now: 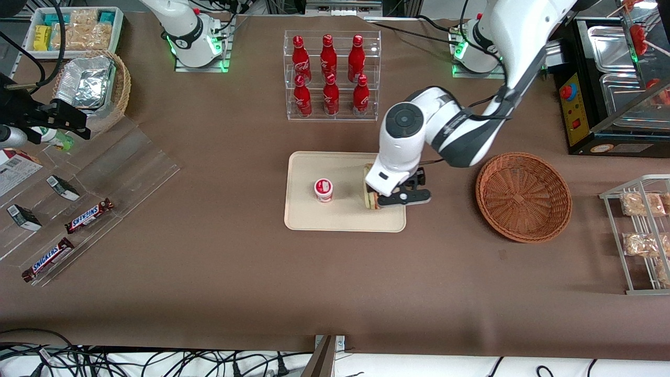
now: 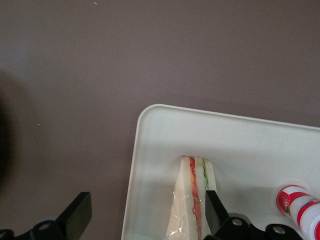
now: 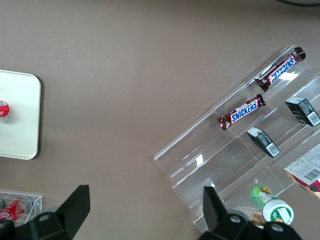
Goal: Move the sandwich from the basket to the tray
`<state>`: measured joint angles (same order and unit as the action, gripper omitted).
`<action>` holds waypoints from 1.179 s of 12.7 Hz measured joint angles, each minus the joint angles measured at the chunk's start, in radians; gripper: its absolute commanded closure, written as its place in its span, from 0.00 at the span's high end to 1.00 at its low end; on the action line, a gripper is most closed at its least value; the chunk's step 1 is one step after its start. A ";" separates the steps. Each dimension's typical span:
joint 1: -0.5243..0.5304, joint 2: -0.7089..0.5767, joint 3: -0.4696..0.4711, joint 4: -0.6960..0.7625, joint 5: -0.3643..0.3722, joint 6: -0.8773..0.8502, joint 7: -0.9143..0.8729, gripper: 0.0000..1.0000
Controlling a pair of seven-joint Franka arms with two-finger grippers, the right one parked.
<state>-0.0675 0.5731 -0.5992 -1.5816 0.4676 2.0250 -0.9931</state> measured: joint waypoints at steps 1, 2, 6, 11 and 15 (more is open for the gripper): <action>0.016 -0.026 -0.001 0.020 -0.012 -0.038 -0.002 1.00; 0.034 -0.051 -0.001 0.038 -0.028 -0.071 -0.002 1.00; 0.132 -0.140 -0.001 0.080 -0.081 -0.142 -0.002 1.00; 0.238 -0.216 -0.002 0.083 -0.172 -0.205 0.121 1.00; 0.282 -0.266 0.037 0.083 -0.257 -0.222 0.262 1.00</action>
<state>0.2149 0.3075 -0.5621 -1.4984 0.2105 1.8028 -0.7308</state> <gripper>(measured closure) 0.000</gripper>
